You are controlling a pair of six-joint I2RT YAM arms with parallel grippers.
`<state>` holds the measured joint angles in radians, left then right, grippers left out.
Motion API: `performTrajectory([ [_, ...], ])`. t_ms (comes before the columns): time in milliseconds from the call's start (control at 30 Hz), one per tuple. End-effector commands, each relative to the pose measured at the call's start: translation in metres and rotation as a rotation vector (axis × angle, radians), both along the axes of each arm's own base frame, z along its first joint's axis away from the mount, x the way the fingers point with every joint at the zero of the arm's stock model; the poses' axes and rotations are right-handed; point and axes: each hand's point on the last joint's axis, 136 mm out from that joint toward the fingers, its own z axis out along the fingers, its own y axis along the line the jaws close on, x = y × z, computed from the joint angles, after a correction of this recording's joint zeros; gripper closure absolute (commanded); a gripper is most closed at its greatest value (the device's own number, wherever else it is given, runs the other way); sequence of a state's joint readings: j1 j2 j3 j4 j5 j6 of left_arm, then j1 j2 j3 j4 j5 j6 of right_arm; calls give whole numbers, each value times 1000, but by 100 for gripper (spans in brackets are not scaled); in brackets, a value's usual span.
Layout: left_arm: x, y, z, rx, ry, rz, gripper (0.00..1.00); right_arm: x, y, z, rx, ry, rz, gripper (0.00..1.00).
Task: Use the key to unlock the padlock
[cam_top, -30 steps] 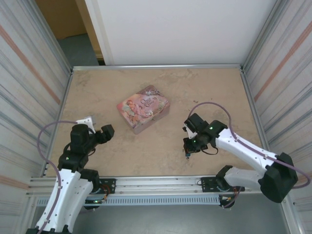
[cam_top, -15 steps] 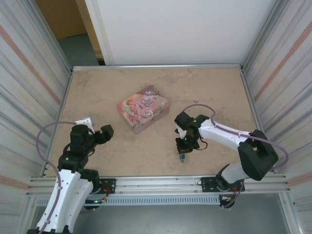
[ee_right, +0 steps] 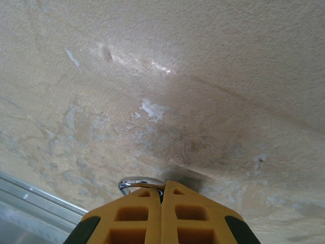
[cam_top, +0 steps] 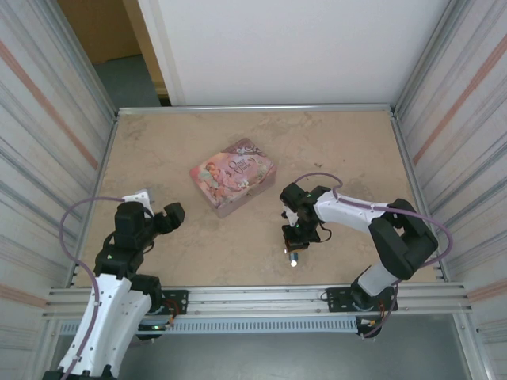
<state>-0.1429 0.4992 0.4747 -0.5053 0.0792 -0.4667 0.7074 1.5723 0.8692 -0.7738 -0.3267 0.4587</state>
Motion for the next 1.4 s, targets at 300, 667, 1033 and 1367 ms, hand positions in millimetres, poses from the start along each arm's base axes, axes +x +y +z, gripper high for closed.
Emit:
performTrajectory([
  [300, 3, 5, -2, 21, 0, 13, 15, 10, 2, 5, 3, -35, 15, 81],
  [667, 6, 5, 0, 22, 9, 17, 8, 22, -6, 31, 13, -156, -9, 65],
  [1033, 0, 17, 14, 60, 1, 72, 7, 49, -37, 79, 63, -389, -107, 38],
  [1367, -6, 30, 35, 138, -33, 100, 1, 71, -58, 125, 178, -617, -168, 17],
])
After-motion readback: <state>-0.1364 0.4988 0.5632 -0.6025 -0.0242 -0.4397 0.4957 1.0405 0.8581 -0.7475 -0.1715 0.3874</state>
